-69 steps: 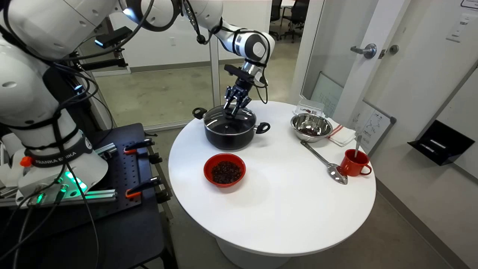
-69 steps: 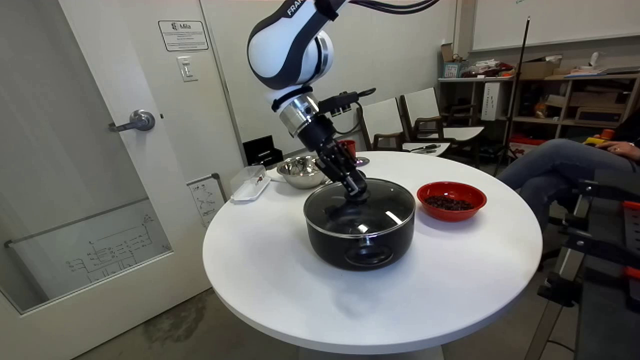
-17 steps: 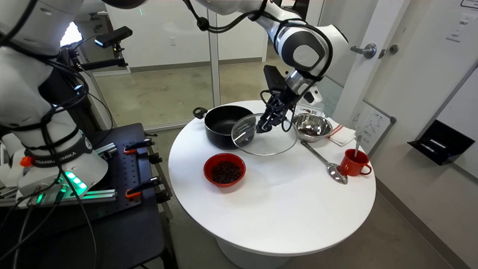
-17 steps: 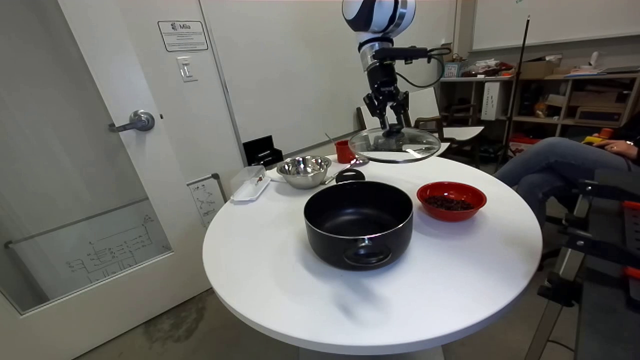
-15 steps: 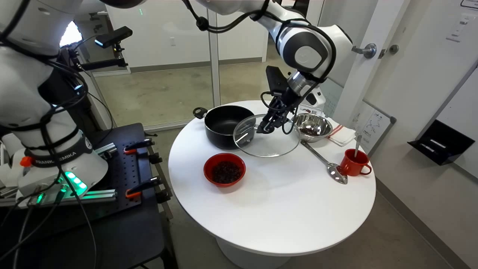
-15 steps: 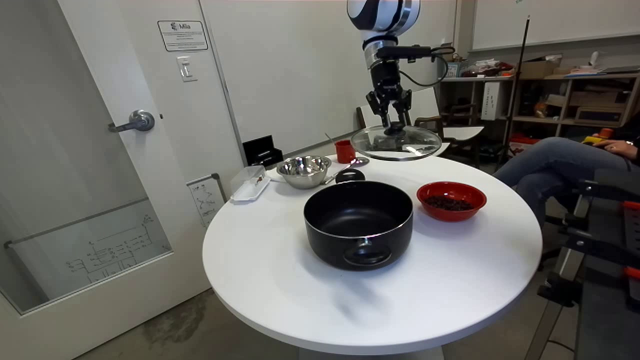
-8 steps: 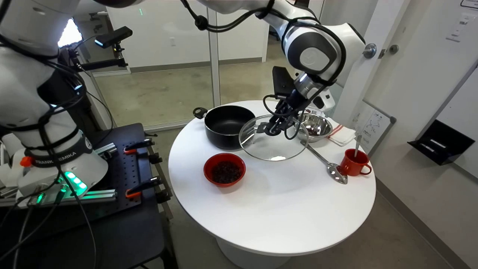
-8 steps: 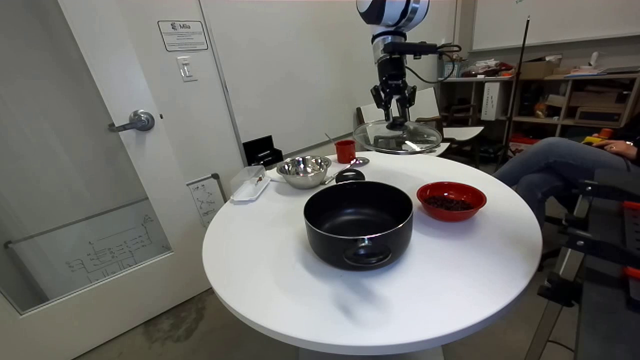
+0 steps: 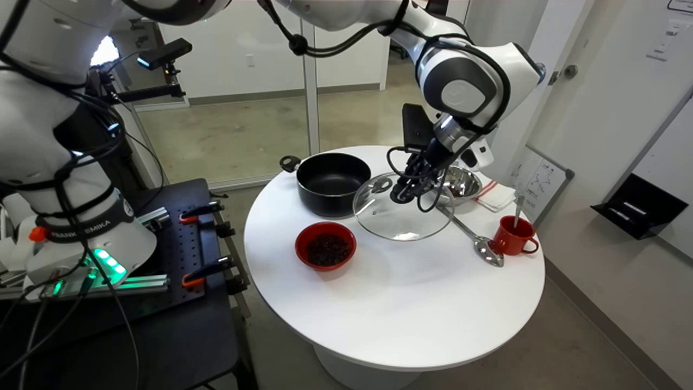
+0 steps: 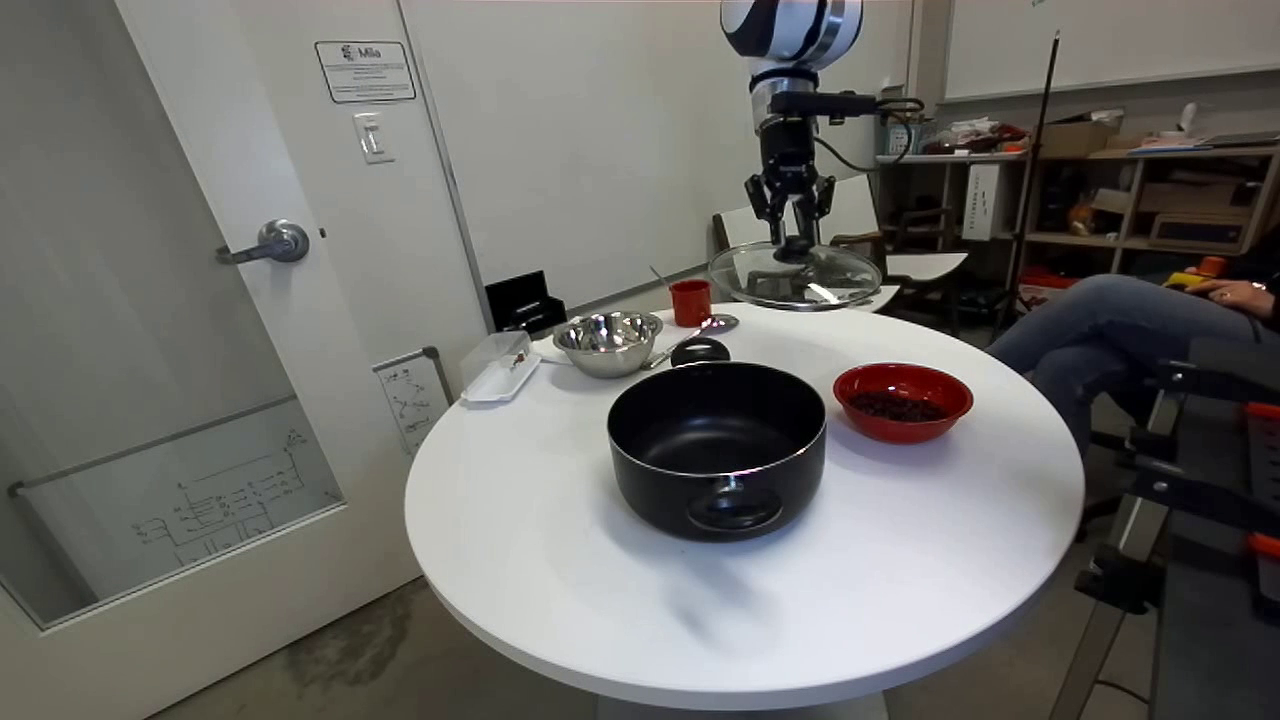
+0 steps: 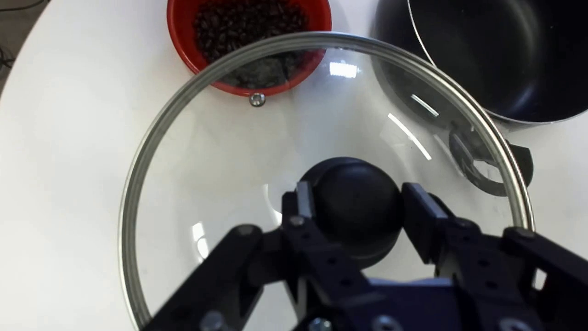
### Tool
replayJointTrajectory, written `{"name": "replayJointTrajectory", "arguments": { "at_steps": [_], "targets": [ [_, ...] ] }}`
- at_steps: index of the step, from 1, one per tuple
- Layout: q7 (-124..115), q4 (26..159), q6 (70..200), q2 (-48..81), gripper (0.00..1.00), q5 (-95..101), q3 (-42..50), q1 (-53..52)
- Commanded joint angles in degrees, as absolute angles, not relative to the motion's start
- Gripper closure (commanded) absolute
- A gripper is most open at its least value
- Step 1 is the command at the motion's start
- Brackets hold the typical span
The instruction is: Pick up the lid from the pot and put it on the table, then pick up the red bowl and pour it's contents in the pot and pick up the lid and put it back on the pot
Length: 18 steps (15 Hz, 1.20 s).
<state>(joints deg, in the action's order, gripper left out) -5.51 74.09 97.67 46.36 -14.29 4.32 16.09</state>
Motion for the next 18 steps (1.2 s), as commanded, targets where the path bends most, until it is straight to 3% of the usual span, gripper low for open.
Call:
{"name": "replayJointTrajectory", "arguments": {
  "at_steps": [1,18],
  "targets": [
    [-6.52,69.65,96.84,49.37,0.75,-16.4,4.1,16.77],
    [-7.37,62.6,95.81,57.82,0.75,-15.95,3.77,16.89]
  ]
}}
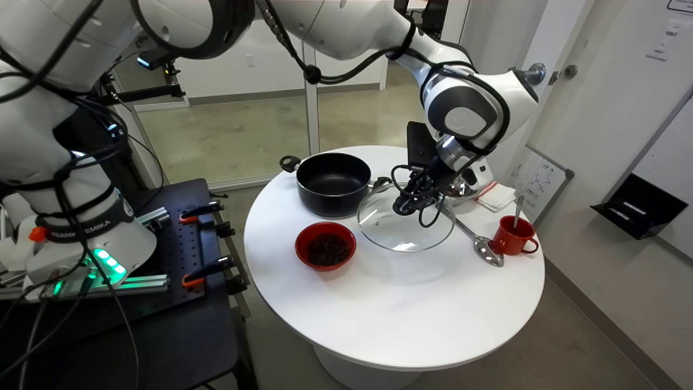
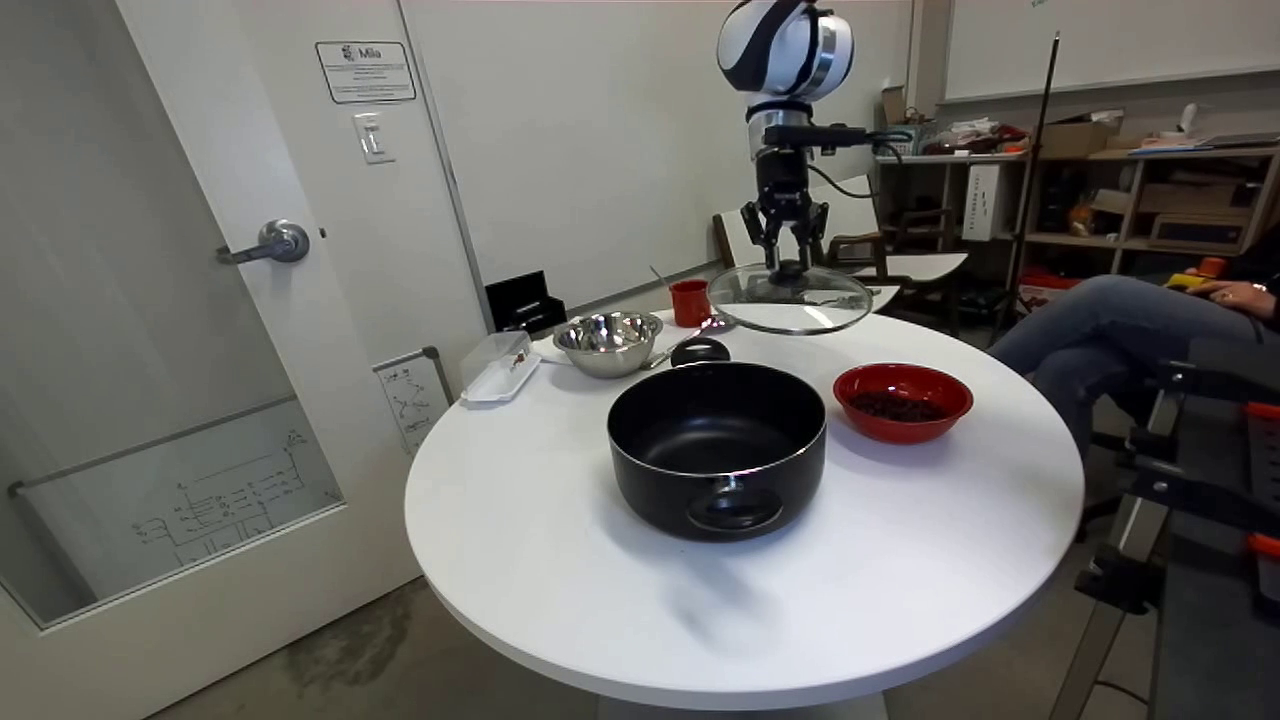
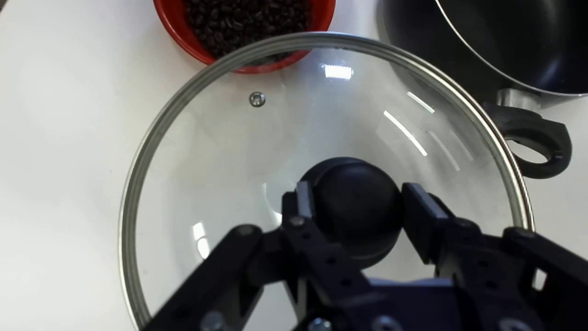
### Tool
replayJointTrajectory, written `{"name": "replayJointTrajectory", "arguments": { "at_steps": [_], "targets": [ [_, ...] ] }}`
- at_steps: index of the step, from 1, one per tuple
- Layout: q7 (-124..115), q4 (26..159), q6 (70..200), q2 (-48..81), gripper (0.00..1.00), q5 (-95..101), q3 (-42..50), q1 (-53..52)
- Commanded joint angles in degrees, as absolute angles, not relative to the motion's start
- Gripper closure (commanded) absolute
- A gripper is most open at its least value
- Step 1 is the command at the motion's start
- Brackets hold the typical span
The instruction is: Pick up the lid from the pot and put it on the table, then pick up the red bowl and pour it's contents in the pot and pick up the lid and put it back on the pot
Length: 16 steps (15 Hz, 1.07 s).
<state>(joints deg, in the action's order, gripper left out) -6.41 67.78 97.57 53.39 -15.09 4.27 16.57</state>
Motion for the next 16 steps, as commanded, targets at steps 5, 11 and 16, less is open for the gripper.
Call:
{"name": "replayJointTrajectory", "arguments": {
  "at_steps": [5,11,16],
  "targets": [
    [-8.13,58.37,95.3,62.69,0.75,-16.07,3.03,16.77],
    [-8.08,55.99,95.29,64.45,0.75,-15.78,2.63,17.22],
    [-8.16,54.71,94.78,65.67,0.75,-15.78,2.48,17.4]
  ]
}}
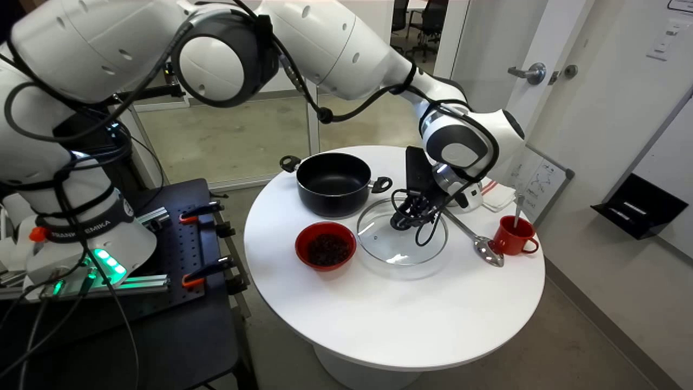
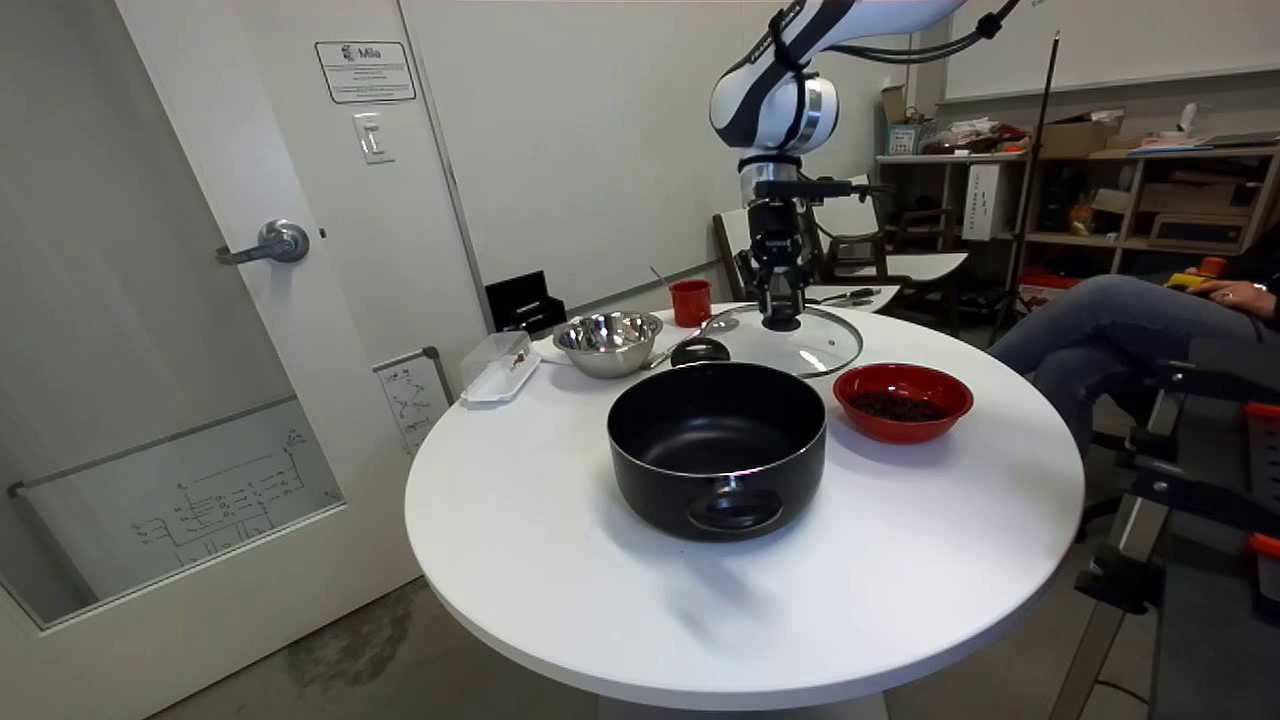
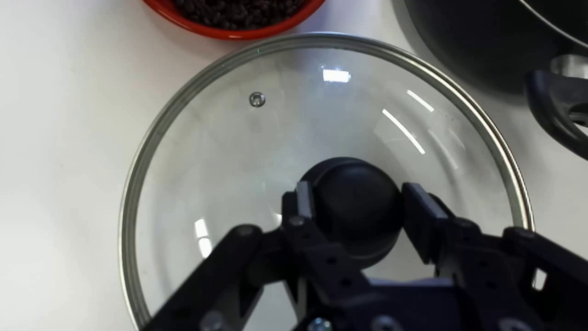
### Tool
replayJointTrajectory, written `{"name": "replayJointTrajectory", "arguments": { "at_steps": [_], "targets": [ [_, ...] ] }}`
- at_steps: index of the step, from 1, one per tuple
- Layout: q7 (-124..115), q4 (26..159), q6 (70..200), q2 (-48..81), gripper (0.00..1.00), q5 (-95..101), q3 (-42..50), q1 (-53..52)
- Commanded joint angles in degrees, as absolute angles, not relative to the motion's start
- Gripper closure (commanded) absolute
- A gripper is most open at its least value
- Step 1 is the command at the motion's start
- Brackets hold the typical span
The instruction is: Pick up the lid from the pot and put it on the table, then pick up the red bowl and pour it's contents in the pot and pick up the lid and put it back on the pot
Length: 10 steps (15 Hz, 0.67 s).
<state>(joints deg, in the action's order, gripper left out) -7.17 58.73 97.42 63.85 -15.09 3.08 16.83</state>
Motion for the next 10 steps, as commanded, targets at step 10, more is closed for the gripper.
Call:
{"name": "replayJointTrajectory", "arguments": {
  "at_steps": [10],
  "targets": [
    [-8.13,52.32,93.98,68.05,0.75,-15.59,2.31,17.48]
  ]
}}
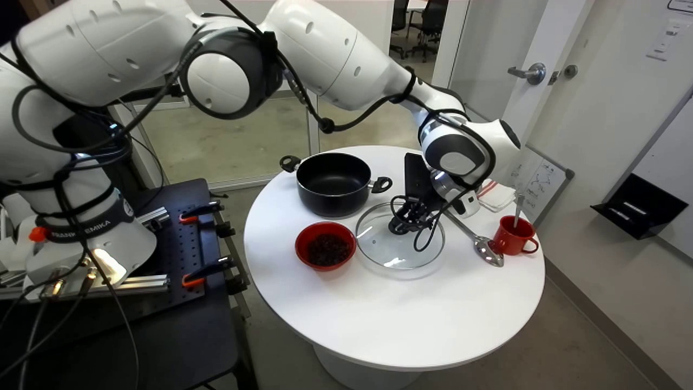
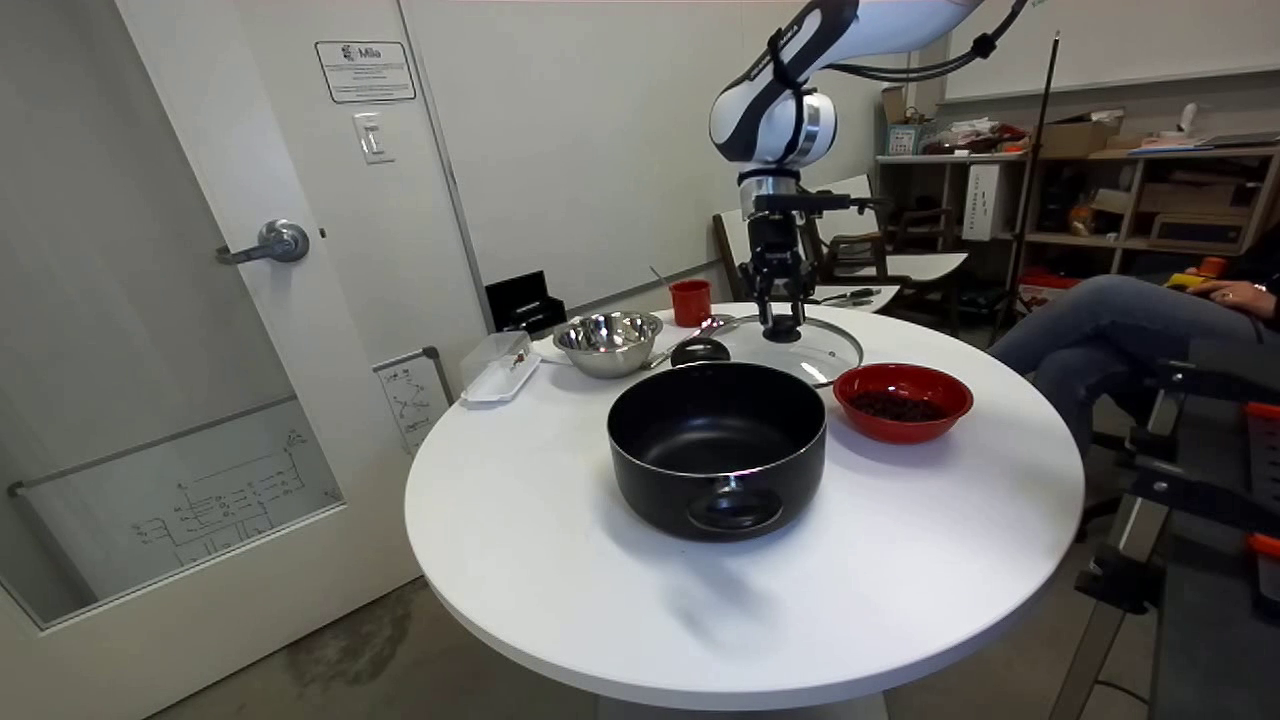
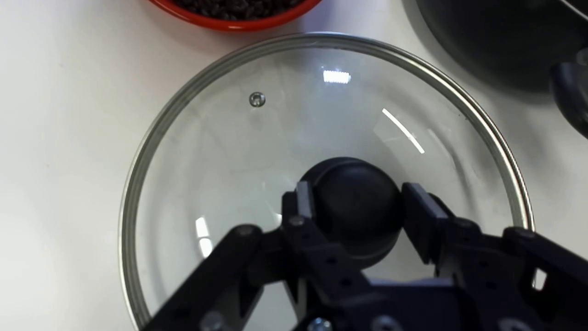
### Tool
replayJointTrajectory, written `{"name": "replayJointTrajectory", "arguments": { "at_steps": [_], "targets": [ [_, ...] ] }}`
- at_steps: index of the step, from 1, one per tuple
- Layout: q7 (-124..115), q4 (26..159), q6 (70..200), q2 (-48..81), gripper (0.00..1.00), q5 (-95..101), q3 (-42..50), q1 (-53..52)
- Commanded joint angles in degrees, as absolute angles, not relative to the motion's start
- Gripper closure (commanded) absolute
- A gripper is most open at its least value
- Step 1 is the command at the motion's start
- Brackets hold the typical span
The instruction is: Pick up the lid from the pot and put it on the table, then pick up the red bowl and pour it's contents in the pot and pick up the lid and put it back on the pot
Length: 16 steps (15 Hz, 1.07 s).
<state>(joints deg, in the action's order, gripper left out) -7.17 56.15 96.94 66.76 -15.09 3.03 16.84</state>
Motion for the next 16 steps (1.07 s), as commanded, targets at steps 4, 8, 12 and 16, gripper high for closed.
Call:
{"name": "replayJointTrajectory", "arguments": {
  "at_steps": [4,8,12,16],
  "targets": [
    [-8.21,51.11,93.03,68.83,0.75,-15.53,2.26,17.48],
    [-8.39,50.26,92.28,69.49,0.75,-15.42,2.3,17.42],
    [-8.39,49.03,91.42,70.53,0.75,-15.23,2.28,17.31],
    [-8.58,47.72,90.53,71.5,0.75,-15.09,2.26,17.21]
  ]
}}
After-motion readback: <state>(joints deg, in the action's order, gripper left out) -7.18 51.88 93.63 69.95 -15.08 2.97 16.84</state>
